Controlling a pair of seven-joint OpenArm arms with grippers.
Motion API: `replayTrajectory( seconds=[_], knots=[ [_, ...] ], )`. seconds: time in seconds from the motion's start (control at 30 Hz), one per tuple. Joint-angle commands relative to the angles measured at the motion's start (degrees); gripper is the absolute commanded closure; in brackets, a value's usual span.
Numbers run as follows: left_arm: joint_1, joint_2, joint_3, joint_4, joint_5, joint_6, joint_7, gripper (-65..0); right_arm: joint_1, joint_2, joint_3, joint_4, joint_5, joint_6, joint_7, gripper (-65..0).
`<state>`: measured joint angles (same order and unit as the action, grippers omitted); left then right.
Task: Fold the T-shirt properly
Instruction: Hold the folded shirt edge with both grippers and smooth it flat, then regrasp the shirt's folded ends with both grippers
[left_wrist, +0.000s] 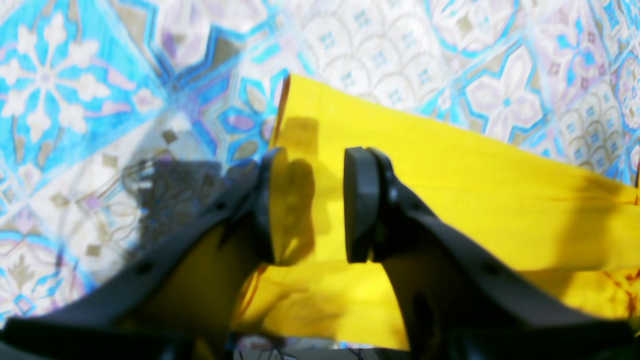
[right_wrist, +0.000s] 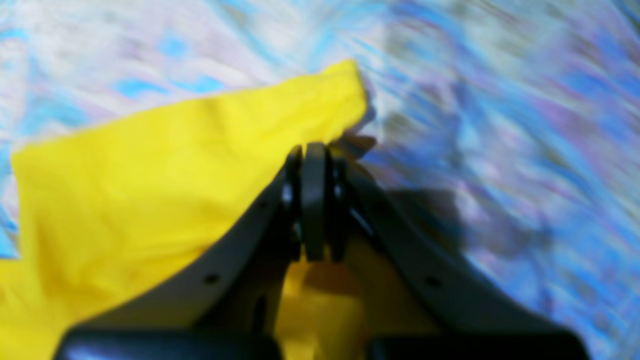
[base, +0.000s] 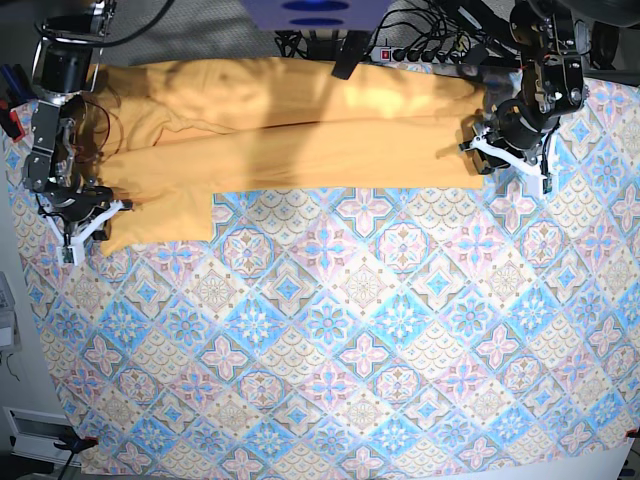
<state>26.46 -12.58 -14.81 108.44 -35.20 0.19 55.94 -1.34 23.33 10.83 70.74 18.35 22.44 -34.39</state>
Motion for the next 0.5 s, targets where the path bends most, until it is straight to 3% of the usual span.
replayTrajectory(
  seconds=[0.0, 0.47],
  knots=[
    [0.05, -0.65, -0.27, 0.7, -0.54, -0.23, -0.69, -19.1, -0.72, 0.89, 1.61, 3.59, 1.04, 0.73, 0.59, 0.0],
    [-1.27, -0.65, -0.09, -0.44, -0.27, -0.23, -0.69, -19.1, -21.56, 0.71, 12.33, 22.23, 1.12, 0.73, -0.55, 0.0]
  ],
)
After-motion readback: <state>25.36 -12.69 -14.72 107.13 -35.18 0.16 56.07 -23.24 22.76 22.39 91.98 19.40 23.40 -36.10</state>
